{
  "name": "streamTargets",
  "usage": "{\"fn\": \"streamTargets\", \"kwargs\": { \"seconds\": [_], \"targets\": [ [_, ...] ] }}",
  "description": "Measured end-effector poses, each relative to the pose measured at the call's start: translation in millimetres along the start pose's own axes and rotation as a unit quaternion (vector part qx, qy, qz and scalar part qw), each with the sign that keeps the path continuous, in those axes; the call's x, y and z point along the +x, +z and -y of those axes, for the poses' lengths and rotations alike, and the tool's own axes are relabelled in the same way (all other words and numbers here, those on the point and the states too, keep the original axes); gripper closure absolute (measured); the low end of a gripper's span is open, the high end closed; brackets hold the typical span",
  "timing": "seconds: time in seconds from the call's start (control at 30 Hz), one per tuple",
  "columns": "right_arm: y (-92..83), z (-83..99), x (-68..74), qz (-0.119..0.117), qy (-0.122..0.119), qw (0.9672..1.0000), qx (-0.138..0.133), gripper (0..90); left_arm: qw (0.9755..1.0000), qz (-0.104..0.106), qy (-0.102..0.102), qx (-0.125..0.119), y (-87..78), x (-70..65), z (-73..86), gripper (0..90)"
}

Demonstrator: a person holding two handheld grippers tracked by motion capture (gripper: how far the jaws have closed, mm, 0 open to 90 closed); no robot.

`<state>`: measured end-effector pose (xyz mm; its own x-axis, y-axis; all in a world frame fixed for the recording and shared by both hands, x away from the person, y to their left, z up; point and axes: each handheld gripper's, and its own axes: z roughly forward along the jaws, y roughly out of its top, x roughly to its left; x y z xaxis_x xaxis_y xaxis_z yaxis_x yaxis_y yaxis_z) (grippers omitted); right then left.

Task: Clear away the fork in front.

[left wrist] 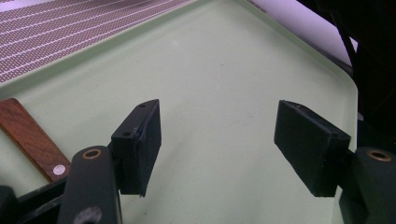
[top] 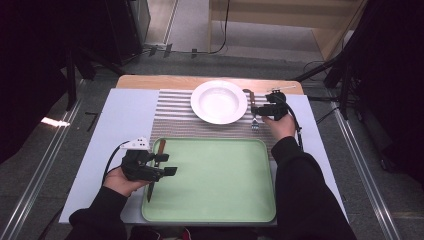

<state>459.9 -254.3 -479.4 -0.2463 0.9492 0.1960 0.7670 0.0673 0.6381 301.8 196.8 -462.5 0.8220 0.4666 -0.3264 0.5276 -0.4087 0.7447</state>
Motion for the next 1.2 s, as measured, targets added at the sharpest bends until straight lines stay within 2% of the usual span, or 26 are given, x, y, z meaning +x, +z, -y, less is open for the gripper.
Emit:
{"fn": "streamTargets", "kwargs": {
  "seconds": [0.13,0.23,0.4,0.57,0.7,0.87,1.03,1.2],
  "targets": [
    [6.3,-4.7,-4.8,-0.002,0.005,1.0000,0.008,40.0,1.0000,0.000,-0.001,0.000,0.1,0.1,0.1,31.4],
    [10.2,-8.6,-6.8,0.000,0.008,0.9996,0.029,40.1,1.0000,0.001,0.000,0.000,0.0,-0.1,0.1,31.4],
    [14.1,-16.2,-6.8,0.006,0.003,0.9993,0.038,40.7,1.0000,0.000,-0.001,0.001,0.5,0.7,0.1,31.4],
    [24.1,-20.3,-5.1,0.008,0.001,0.9981,0.061,41.7,1.0000,0.000,-0.001,0.001,0.5,0.9,0.0,31.4],
    [29.9,-22.3,-2.5,0.019,-0.002,0.9971,0.074,44.8,1.0000,0.001,-0.001,0.000,0.3,1.0,0.2,31.4],
    [35.7,-23.4,-1.5,0.023,-0.001,0.9965,0.080,48.4,1.0000,0.002,-0.001,0.003,0.1,1.7,0.2,31.4],
    [41.1,-25.3,-2.4,0.023,0.010,0.9955,0.091,54.4,1.0000,0.001,-0.001,0.001,0.1,1.8,0.3,31.5],
    [44.2,-27.1,0.6,0.035,0.009,0.9950,0.093,58.2,1.0000,-0.001,0.000,0.003,0.1,2.0,0.5,31.4]
  ]
}}
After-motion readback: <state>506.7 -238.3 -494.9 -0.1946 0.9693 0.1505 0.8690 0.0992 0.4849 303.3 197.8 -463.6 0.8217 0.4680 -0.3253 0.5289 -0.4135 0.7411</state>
